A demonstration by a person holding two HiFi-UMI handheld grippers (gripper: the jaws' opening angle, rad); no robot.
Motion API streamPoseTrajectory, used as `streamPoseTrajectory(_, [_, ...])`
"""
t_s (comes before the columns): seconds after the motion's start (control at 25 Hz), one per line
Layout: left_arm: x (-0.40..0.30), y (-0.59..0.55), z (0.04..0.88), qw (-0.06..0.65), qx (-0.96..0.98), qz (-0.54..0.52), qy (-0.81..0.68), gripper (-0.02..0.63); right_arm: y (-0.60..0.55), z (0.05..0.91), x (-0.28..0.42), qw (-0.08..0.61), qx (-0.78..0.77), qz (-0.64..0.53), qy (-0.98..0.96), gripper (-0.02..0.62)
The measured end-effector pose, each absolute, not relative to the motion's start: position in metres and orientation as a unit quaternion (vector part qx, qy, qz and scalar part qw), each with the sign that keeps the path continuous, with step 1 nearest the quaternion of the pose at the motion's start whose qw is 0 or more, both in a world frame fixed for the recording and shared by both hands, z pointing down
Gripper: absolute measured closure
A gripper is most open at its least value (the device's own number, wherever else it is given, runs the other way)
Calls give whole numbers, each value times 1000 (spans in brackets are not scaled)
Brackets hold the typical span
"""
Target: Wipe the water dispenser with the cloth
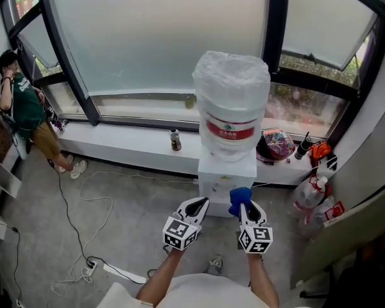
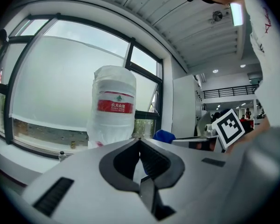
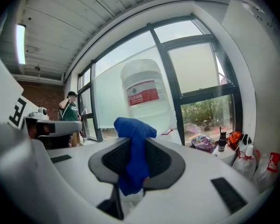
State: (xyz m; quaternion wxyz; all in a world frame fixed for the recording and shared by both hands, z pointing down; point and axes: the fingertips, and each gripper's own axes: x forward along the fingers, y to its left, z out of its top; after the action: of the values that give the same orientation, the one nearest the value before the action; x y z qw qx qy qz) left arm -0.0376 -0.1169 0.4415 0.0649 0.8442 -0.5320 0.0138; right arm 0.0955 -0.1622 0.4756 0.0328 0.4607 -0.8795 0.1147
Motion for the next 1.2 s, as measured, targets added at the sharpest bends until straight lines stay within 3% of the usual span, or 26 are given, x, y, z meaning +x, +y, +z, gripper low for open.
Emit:
streamPoseTrajectory(0.36, [-78, -8, 457, 73, 843, 23, -532, 594, -48, 464, 42, 28, 452, 80, -888, 503])
streamPoseTrajectory(1.2, [-50, 127, 470, 78, 857, 14, -509, 595, 101, 473, 66, 37, 491, 77, -867, 506])
